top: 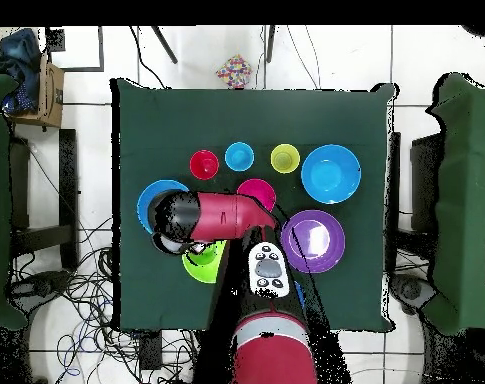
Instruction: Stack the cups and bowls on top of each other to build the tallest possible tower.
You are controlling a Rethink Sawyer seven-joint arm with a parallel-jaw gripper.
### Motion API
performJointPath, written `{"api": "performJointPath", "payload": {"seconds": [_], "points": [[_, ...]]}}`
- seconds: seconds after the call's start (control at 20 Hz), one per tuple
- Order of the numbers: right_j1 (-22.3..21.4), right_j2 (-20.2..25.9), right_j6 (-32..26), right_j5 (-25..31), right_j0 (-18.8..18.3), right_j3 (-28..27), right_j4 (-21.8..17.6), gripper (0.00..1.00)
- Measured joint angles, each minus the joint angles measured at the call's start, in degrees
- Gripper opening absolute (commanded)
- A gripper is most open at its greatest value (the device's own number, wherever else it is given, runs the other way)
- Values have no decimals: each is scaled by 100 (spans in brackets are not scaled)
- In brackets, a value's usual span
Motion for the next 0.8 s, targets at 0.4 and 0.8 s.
{"api": "performJointPath", "payload": {"seconds": [0.4,0.8], "points": [[270,-318,0,-10,275,-79,-136,0],[430,-537,0,123,415,-327,-229,0]]}}
